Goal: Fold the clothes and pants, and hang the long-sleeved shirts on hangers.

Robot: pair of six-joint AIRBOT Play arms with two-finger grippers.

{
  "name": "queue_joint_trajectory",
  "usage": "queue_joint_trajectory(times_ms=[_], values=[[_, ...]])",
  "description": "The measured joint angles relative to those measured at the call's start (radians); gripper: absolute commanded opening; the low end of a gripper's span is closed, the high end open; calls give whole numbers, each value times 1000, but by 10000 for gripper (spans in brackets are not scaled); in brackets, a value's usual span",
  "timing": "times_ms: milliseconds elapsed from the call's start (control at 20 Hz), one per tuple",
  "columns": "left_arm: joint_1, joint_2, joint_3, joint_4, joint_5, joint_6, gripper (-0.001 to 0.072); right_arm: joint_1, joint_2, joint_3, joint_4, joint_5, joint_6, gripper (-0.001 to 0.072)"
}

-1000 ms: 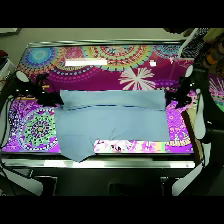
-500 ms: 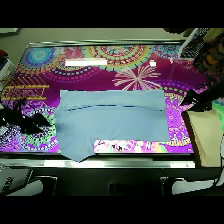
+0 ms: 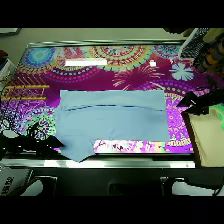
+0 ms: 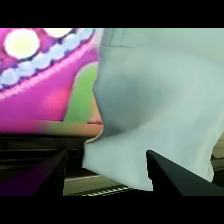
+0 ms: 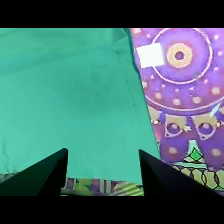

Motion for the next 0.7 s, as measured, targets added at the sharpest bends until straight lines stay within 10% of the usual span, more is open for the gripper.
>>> queue_joint_trajectory(times_ms=[200, 500, 700], values=[[0, 5, -23, -45, 41, 47, 524, 0, 23, -5, 12, -2, -3, 516], [0, 6, -31, -74, 103, 104, 14, 4, 34, -6, 54, -21, -17, 471], [0, 6, -31, -85, 92, 122, 16, 8, 41, -6, 138, -38, -66, 407]])
